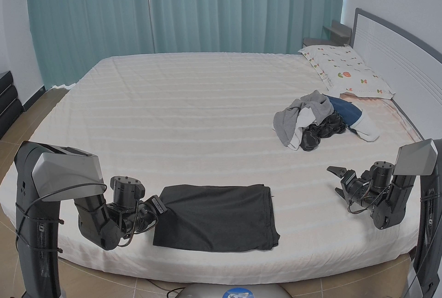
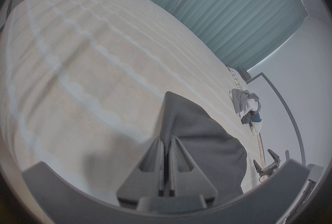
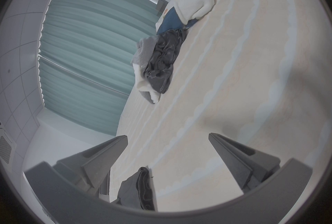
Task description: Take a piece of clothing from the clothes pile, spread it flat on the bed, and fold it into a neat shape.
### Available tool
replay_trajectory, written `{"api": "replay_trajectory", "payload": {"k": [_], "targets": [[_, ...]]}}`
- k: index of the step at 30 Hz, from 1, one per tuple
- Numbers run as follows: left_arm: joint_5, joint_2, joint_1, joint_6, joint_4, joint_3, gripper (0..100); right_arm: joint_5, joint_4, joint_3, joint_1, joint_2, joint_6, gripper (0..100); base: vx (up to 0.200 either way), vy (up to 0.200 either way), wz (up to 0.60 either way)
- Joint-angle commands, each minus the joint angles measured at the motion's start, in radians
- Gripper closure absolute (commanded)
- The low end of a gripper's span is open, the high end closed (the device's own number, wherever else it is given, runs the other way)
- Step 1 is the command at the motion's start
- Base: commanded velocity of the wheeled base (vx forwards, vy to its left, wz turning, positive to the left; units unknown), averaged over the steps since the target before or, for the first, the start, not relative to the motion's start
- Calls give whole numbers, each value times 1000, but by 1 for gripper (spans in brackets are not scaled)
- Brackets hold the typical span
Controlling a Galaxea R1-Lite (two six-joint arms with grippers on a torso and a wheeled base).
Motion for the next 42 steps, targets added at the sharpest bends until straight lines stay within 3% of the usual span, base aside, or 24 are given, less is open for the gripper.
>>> {"api": "replay_trajectory", "payload": {"k": [1, 31, 42], "targets": [[0, -5, 0, -1, 0, 6, 100, 0, -1, 0, 0, 0, 0, 0, 0, 200, 0], [6, -7, 8, 3, 0, 18, 100, 0, -1, 3, 0, 0, 0, 0, 0, 200, 0], [6, -16, 5, -1, -2, 39, 100, 0, -1, 5, 0, 0, 0, 0, 0, 0, 0]]}}
